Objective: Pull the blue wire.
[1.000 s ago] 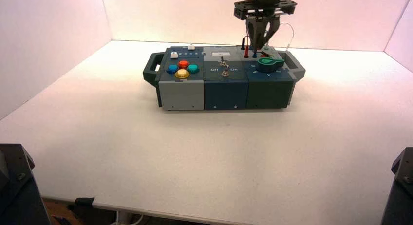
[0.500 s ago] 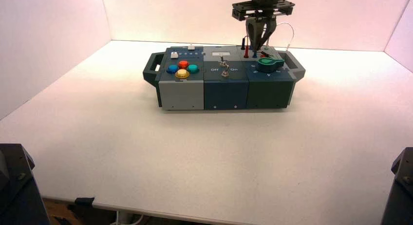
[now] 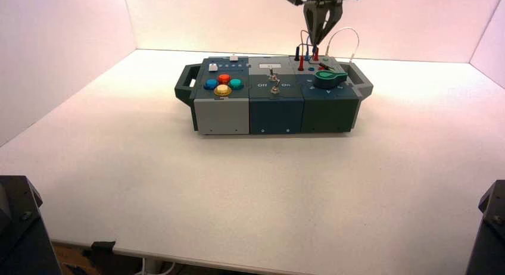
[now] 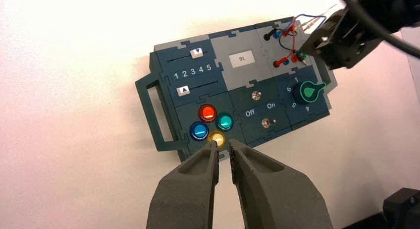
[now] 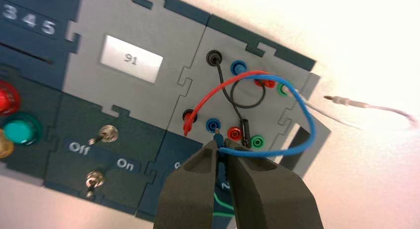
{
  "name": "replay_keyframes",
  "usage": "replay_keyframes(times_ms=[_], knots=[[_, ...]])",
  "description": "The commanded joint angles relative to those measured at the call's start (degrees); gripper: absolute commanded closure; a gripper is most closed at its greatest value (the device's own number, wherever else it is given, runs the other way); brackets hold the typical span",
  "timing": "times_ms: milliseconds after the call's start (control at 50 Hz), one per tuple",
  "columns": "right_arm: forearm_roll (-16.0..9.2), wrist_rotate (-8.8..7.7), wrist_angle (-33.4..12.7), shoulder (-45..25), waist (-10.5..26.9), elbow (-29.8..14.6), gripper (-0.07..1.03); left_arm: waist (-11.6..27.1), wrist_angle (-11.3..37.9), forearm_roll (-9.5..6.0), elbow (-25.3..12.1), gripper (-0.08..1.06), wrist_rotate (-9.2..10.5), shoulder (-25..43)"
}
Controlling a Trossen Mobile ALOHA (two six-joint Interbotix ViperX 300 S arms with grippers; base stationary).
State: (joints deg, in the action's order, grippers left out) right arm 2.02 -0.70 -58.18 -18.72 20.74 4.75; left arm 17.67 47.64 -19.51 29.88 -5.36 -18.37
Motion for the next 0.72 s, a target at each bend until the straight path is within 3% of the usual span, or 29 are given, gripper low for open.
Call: replay_keyframes(times_ms=[20,720], knots=[[0.09,0.35,-0.18,2.46,0.62,-1.58,0.99,0.26,0.00,-0.18,-0.62,0.83,0.09,-0.70],[0.26,0.79,-0.18,2.90,1.67,-1.67,0.99,0.18,-0.88,-0.53,0.09,0.83,-0.09,0.53]])
